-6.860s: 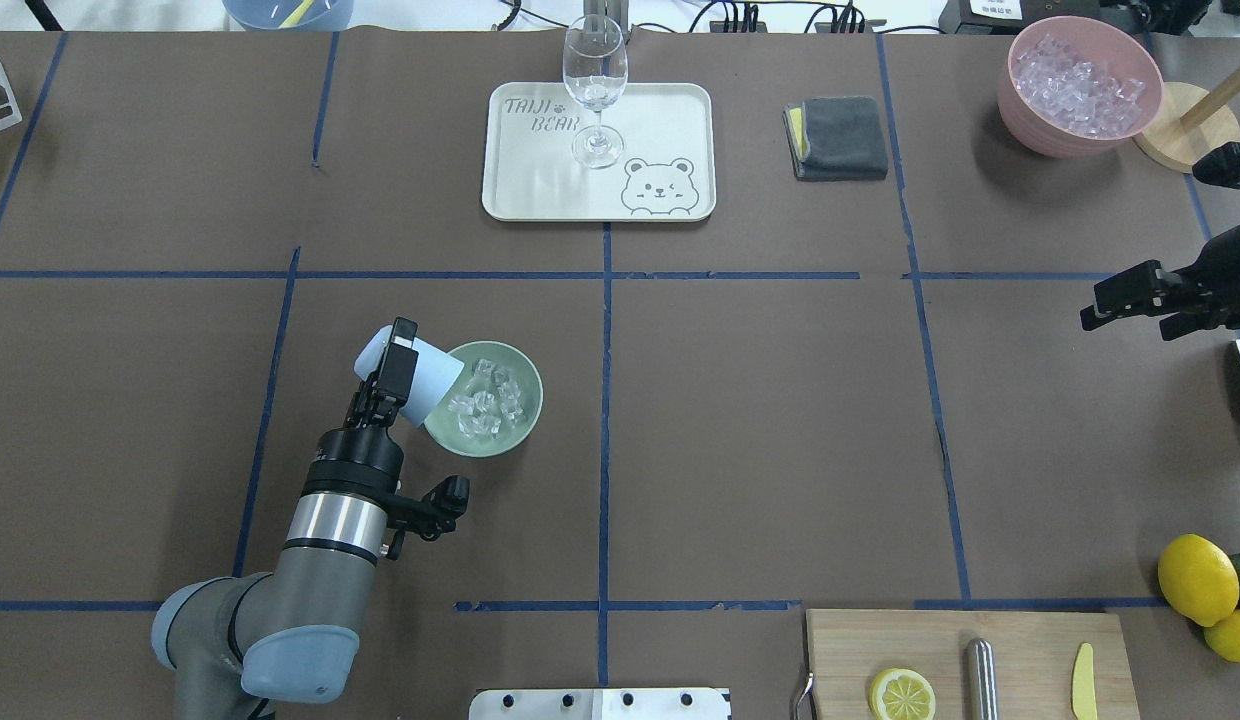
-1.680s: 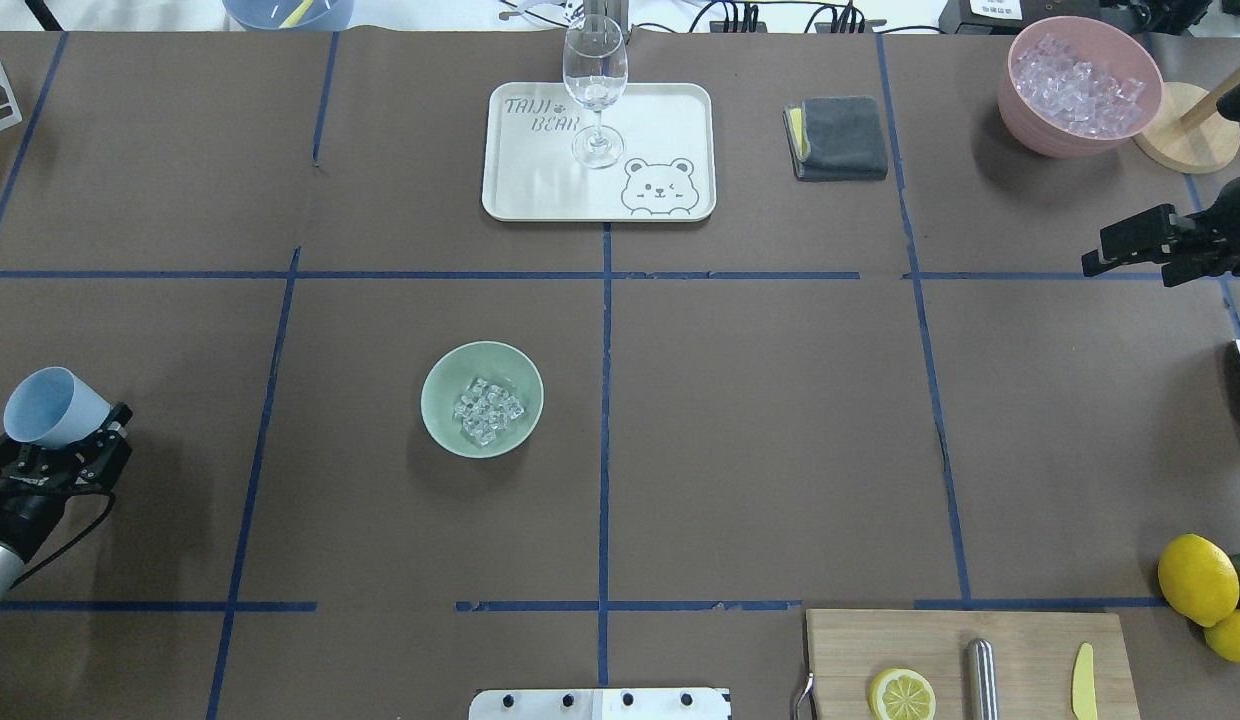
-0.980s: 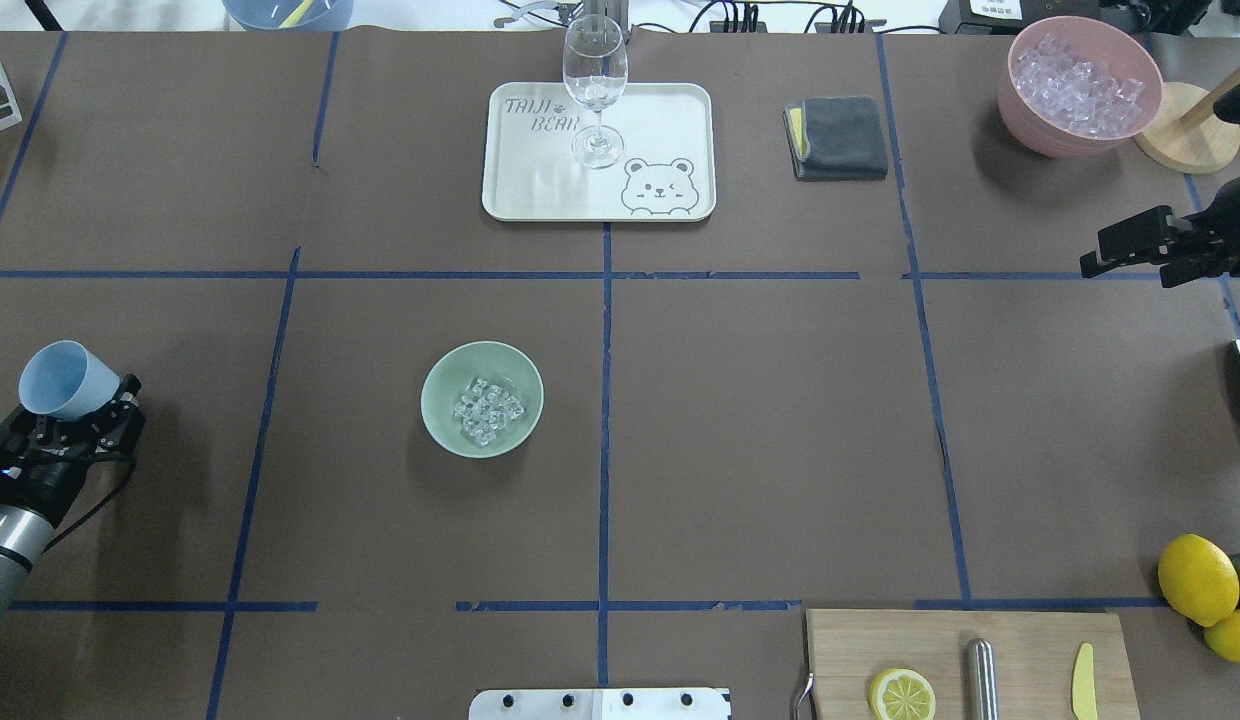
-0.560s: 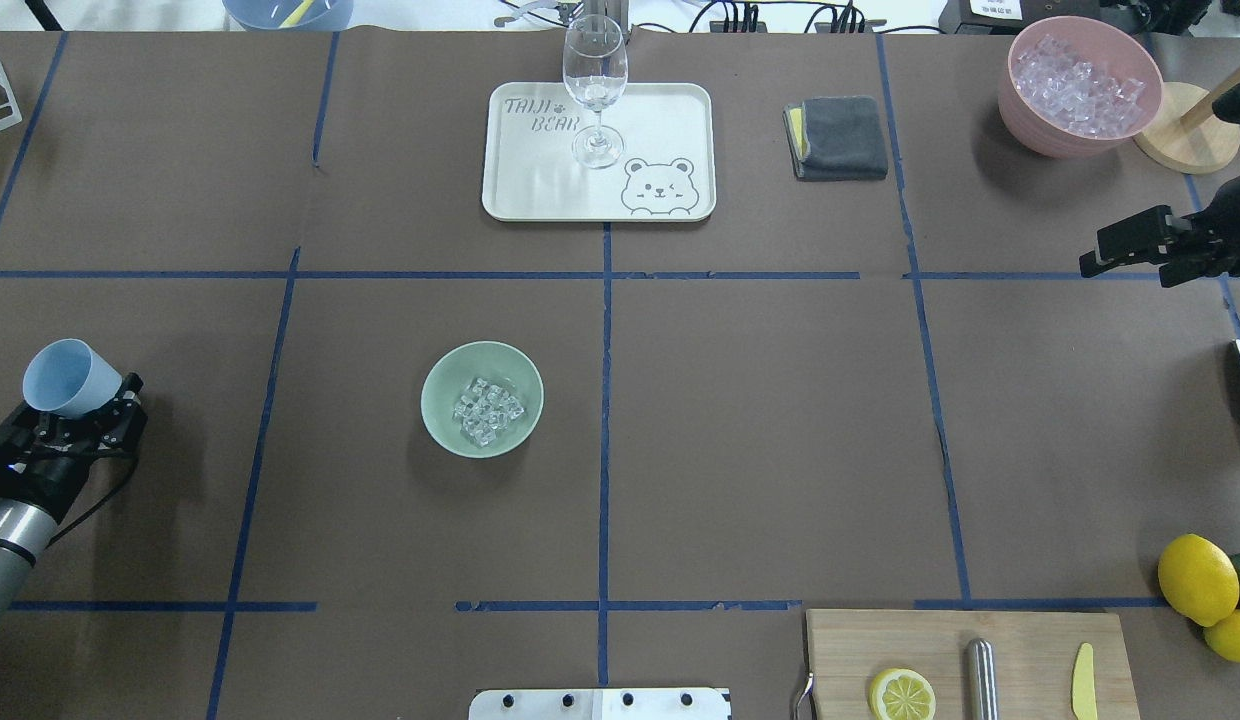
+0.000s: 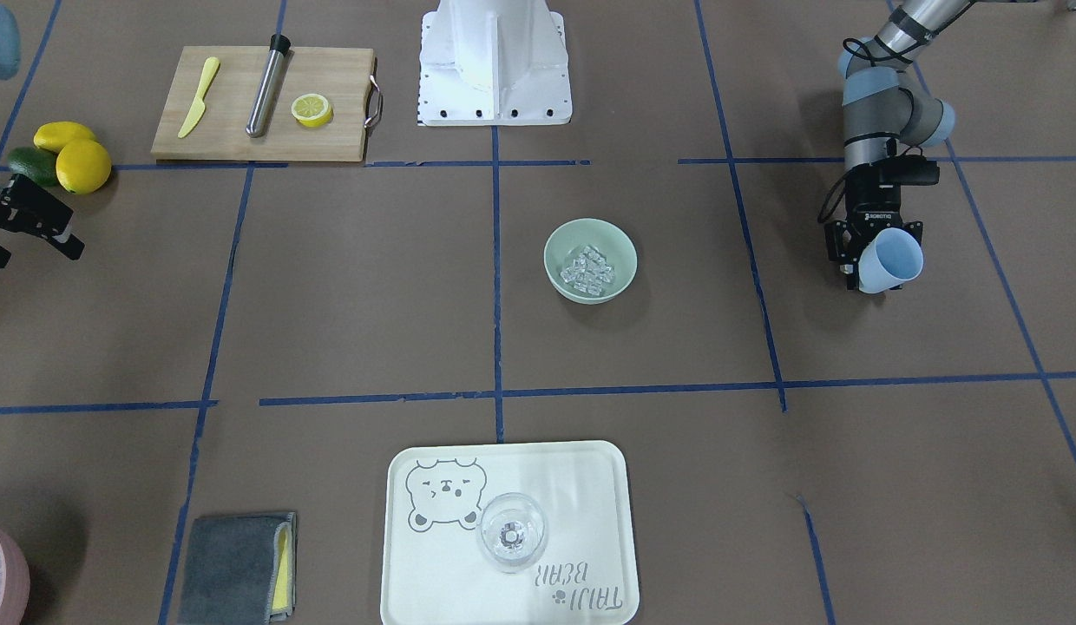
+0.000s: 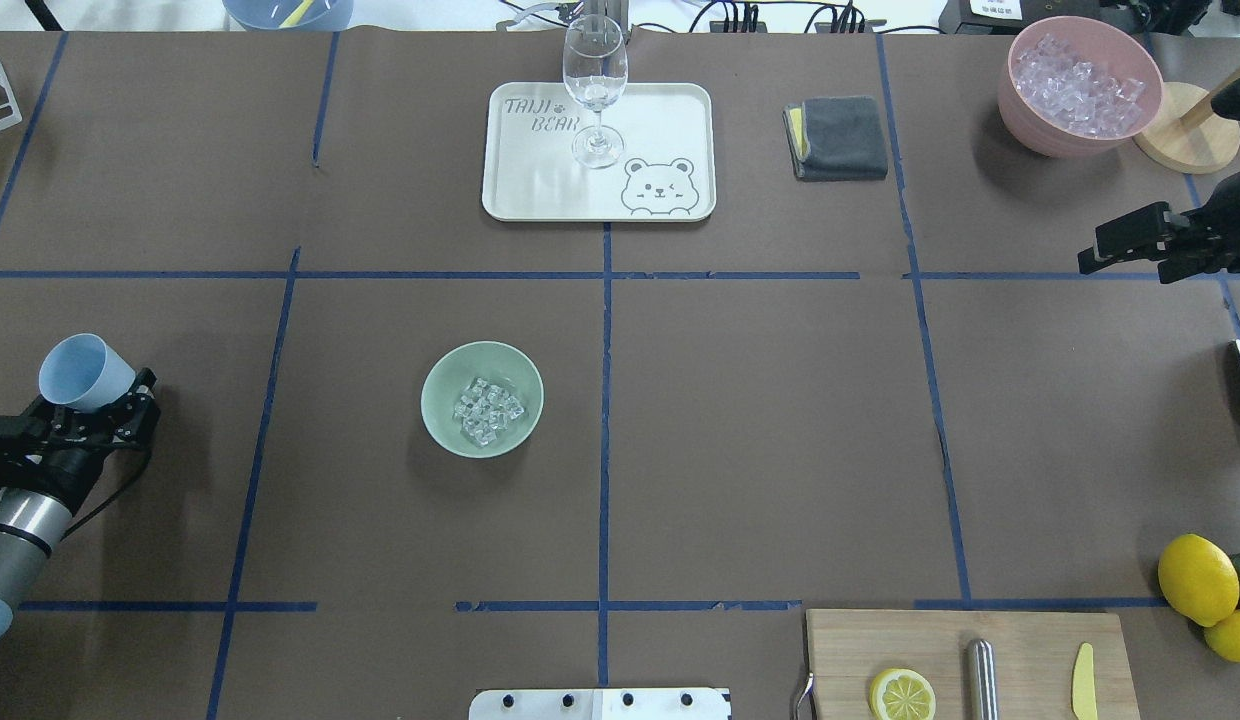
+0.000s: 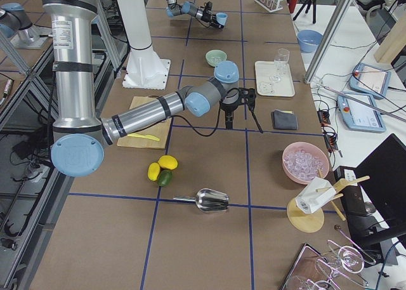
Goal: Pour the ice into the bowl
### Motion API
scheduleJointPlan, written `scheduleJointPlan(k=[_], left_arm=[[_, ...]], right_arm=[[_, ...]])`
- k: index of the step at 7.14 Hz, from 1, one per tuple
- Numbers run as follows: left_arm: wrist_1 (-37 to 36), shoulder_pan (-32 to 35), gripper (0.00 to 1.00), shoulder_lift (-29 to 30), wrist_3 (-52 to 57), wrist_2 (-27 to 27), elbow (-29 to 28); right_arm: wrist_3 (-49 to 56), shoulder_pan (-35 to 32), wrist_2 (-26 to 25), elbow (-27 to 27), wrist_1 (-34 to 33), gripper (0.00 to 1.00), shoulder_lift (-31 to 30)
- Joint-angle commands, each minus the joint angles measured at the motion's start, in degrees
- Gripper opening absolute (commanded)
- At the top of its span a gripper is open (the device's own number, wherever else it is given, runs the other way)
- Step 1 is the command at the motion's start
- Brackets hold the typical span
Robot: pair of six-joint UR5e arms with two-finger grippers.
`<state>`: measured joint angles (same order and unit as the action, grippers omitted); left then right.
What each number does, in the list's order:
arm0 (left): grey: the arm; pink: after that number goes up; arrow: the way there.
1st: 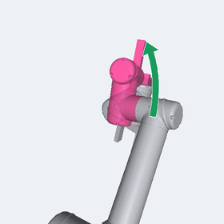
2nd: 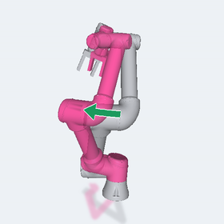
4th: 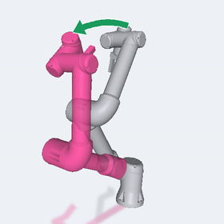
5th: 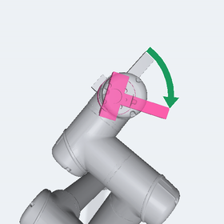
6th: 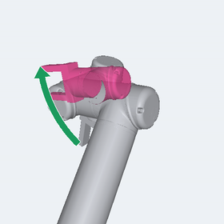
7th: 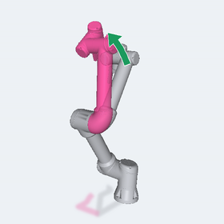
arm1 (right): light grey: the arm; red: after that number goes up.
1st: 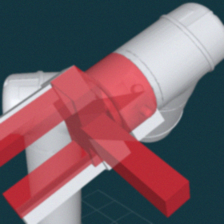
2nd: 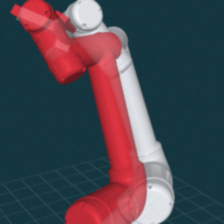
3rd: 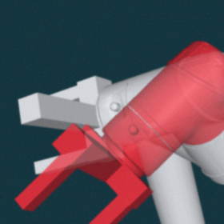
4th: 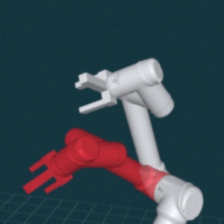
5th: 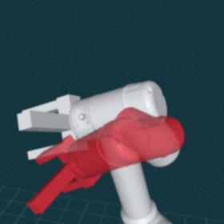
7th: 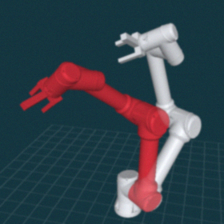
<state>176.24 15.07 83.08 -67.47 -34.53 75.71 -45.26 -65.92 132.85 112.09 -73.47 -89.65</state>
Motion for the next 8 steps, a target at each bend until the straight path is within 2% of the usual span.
scheduleJointPlan(k=[1,2,3,5,8], left_arm=[[0.07,0.14,0.48,0.24,0.14,-0.1,-0.3],[-0.02,0.14,0.69,0.15,0.32,-1.06,-0.3],[0.07,0.22,1.0,0.15,0.4,-2.2,-0.22],[0.68,0.57,1.0,0.15,5.9,-2.48,0.22],[1.65,0.93,1.0,-1.33,7.35,-2.39,2.59]], right_arm=[[0.0,0.01,-0.05,0.06,0.0,1.0,0.01],[0.0,0.01,-0.05,0.06,0.0,1.0,0.01],[0.0,0.01,-0.05,-0.03,0.0,1.0,0.01],[0.0,0.01,-0.05,0.06,-0.09,1.0,0.09],[0.0,0.01,-0.05,-0.29,-0.27,1.0,0.27]])
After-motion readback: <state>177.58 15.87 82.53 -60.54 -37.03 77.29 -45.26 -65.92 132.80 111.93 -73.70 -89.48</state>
